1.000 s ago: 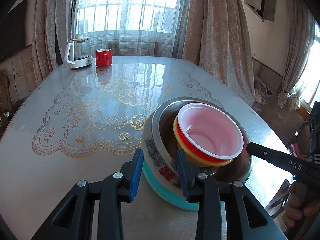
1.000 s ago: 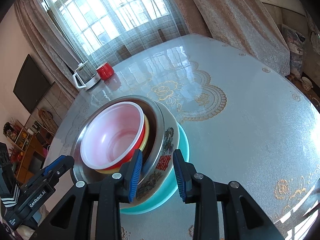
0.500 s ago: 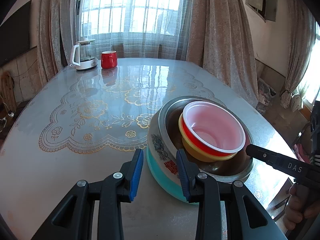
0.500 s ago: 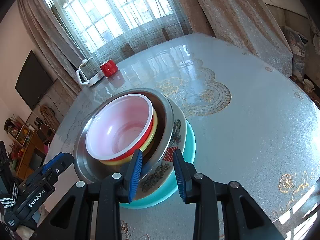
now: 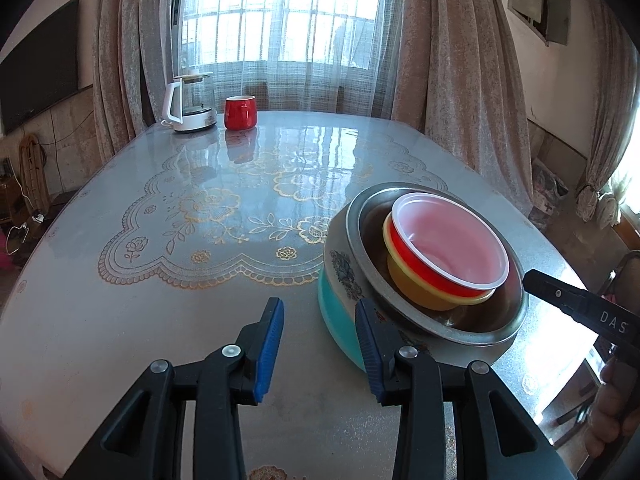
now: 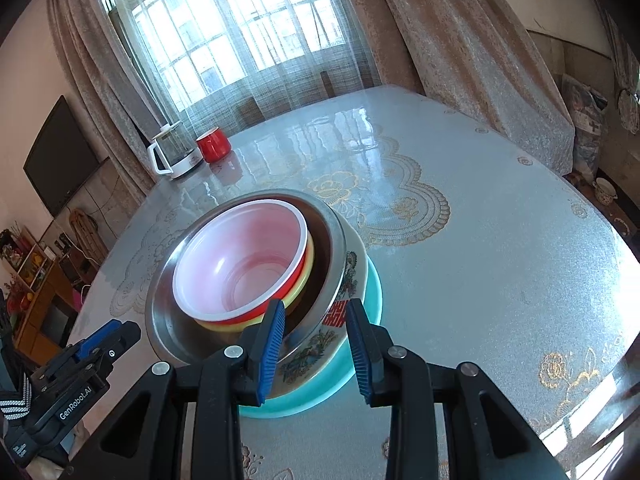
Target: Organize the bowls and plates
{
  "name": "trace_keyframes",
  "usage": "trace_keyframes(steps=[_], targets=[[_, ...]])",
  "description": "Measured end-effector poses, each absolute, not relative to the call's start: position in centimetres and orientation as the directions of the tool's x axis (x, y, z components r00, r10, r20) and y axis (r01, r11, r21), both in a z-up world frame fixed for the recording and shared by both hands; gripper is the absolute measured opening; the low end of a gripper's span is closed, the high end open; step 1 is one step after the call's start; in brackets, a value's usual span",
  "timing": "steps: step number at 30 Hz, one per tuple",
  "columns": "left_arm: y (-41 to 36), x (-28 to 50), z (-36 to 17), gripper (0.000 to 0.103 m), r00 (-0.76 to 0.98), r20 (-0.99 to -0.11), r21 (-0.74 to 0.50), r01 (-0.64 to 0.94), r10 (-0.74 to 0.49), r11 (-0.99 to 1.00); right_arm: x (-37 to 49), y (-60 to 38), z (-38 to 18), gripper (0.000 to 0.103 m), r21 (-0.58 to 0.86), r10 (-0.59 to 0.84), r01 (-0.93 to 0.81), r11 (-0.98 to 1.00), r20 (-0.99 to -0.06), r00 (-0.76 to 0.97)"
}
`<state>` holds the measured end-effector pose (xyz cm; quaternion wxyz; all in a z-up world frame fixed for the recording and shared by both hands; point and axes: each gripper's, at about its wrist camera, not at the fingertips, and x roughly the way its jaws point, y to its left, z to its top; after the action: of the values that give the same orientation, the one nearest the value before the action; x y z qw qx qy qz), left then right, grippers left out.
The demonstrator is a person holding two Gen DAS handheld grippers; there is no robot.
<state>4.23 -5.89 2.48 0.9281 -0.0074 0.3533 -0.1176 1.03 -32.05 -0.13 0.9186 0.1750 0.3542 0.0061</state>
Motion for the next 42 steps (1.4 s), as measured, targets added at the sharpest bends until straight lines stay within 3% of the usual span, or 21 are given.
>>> trace_keyframes(steps=[13, 42], targets=[[-5.7, 1.4, 2.6, 0.045, 0.786, -0.605, -0.022, 0.145, -0.128, 0.989, -0.9, -28.2, 0.6, 0.038, 0.136, -0.062, 0.173, 0.976, -0.584, 0.810], [-6.0, 1.5, 2.9, 0.054, 0.800, -0.591, 0.015, 0.135, -0.100, 0.991, -0.4, -27.2, 0.3, 0.040, 0.139, -0.045, 0.154, 0.978, -0.583, 0.811]])
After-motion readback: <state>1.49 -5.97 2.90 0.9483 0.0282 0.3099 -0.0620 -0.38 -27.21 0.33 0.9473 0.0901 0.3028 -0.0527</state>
